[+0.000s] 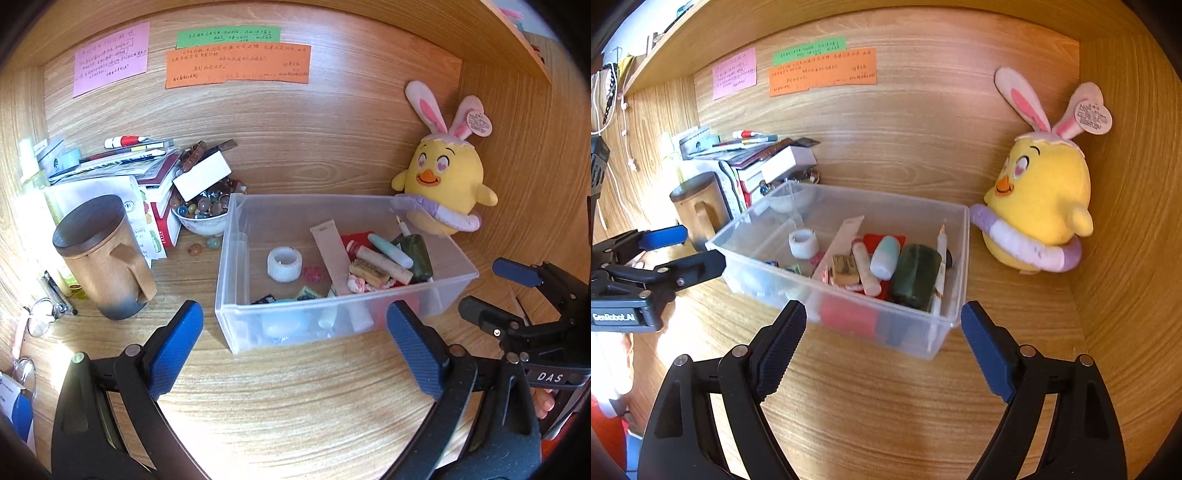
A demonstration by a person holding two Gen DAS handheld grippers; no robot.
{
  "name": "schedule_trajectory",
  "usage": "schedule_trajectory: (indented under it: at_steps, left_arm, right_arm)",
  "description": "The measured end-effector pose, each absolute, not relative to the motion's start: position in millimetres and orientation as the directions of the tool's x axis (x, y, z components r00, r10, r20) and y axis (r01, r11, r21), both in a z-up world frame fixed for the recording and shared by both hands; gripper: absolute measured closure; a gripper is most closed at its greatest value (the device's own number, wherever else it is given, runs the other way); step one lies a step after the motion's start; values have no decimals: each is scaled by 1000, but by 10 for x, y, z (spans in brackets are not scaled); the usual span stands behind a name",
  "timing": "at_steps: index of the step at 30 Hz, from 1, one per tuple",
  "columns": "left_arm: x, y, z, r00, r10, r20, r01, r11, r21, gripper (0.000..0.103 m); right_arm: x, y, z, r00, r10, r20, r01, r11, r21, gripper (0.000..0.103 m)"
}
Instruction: Organize objects
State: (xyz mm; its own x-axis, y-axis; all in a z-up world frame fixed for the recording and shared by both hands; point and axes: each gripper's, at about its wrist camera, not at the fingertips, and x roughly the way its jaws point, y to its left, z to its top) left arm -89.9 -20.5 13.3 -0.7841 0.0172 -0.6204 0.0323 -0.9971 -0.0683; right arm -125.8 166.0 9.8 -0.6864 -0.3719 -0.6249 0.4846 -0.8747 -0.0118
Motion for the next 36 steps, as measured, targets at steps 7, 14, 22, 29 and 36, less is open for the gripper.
schedule_trajectory:
  at_steps: [7, 14, 22, 29, 36]
  left_arm:
    - [-818, -165, 109, -781, 20, -624, 20, -998, -57, 2]
    - [-779, -115, 102, -781, 29, -624, 8, -998, -55, 2]
    - [-755, -88, 96, -777, 24, -629, 10, -999, -50, 2]
    - [-745, -77, 92, -776, 24, -631, 9, -999, -49, 2]
    - [-725, -38, 108, -778, 27, -627, 2, -999, -45, 2]
  right_arm:
    - [-1181, 1688, 123, -692, -374, -618, 484, -875, -13, 19]
    - [-1093, 1689, 203, -701, -386, -600, 493, -870, -16, 19]
    - [-1024, 1698, 240, -702, -396, -592, 496, -868, -6, 19]
    - [-997, 1709, 241, -699, -401, -593, 497, -868, 1, 19]
    - [-986, 1736, 252, -698, -407, -590, 499, -867, 8, 19]
